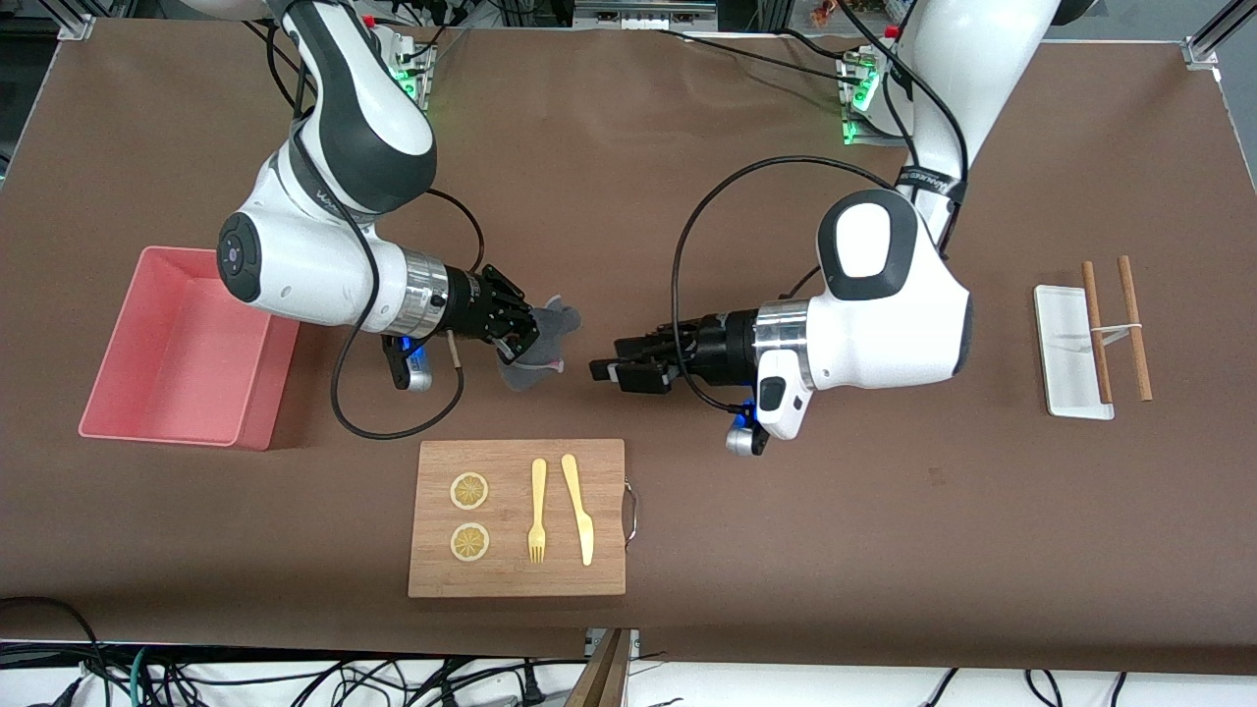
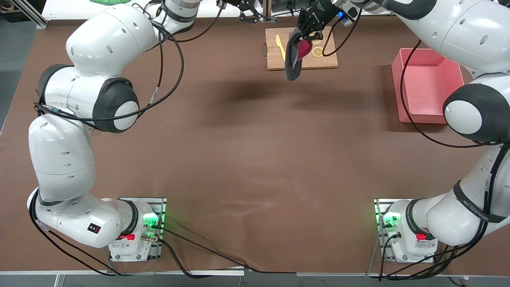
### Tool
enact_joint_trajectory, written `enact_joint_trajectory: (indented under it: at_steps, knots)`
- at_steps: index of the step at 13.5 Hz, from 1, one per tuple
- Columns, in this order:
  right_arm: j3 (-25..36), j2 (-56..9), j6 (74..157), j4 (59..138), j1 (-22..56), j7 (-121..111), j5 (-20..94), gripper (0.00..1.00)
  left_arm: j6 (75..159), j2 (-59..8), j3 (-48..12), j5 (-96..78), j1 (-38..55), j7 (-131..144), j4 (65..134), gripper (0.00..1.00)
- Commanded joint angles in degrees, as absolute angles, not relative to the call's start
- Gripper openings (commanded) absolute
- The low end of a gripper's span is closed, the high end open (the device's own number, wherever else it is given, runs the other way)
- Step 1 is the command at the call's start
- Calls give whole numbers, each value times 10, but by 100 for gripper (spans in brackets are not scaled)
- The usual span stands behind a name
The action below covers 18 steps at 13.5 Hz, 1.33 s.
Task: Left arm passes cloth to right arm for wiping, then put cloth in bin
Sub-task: 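Grasp the cloth with the right gripper and open the left gripper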
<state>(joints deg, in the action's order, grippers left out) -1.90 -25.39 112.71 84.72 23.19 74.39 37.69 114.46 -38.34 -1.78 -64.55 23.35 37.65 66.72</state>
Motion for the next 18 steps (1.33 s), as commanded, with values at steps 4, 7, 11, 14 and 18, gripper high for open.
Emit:
enact_joint_trajectory:
  at_steps: [4,7,11,14,18]
  knots:
    - [-66,-254,1119,889,228,683,274,0,1020,-280,-18,-369,167,367,709,100]
    - [-94,-257,1121,938,227,645,207,0,958,-210,-15,-297,116,268,765,100]
    - [-95,-279,1163,1009,224,614,206,0,842,-129,-17,-149,49,183,805,100]
    - [-92,-312,1172,1011,215,586,185,0,844,-68,-17,-24,39,70,872,100]
    - [-20,-313,1164,1033,195,432,182,0,887,-23,-18,53,23,62,947,100]
